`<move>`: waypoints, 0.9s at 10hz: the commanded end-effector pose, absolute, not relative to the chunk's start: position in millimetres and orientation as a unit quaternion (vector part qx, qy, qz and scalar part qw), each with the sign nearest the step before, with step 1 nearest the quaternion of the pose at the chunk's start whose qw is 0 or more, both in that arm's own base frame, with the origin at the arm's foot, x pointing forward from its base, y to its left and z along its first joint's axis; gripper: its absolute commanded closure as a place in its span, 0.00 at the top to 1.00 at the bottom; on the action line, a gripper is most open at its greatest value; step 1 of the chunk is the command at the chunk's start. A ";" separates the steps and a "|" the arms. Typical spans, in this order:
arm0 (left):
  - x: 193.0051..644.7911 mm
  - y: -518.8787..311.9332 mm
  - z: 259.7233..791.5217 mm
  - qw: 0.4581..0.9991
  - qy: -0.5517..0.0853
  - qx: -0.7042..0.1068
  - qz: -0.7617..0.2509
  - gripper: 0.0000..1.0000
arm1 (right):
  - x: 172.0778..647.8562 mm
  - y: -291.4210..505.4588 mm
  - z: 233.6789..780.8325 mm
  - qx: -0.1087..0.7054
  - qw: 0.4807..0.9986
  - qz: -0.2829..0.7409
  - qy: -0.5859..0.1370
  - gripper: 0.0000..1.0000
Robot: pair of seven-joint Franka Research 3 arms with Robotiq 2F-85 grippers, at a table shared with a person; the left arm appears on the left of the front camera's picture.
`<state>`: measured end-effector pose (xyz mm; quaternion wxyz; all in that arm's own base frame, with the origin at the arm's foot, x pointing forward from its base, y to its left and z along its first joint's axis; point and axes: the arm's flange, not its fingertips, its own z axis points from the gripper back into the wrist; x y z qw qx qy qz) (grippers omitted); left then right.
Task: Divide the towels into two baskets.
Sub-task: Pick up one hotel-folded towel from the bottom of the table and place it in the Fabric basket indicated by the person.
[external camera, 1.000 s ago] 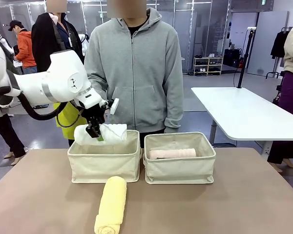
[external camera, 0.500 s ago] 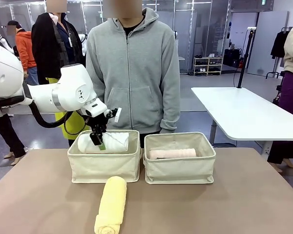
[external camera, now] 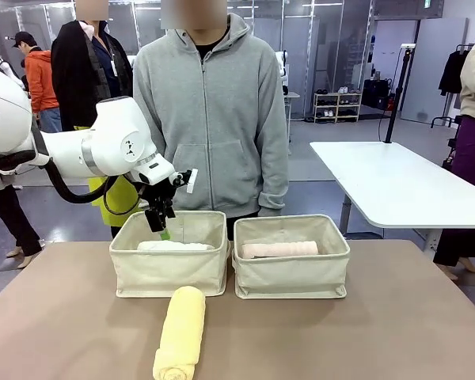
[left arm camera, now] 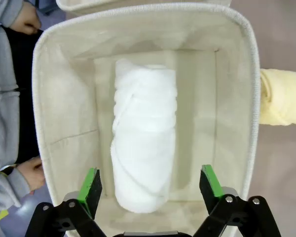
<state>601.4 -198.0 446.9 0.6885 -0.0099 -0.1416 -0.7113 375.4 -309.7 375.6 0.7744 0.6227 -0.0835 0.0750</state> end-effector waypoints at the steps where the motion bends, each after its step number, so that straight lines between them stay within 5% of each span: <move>1: 604.5 -196.8 444.1 0.685 -0.141 -0.010 -0.715 1.00 | 372.9 -306.0 377.8 0.621 0.776 0.073 -0.084 1.00; 9: 604.5 -196.8 444.1 0.685 -0.141 -0.010 -0.715 1.00 | 372.9 -306.0 377.8 0.621 0.776 0.073 -0.084 1.00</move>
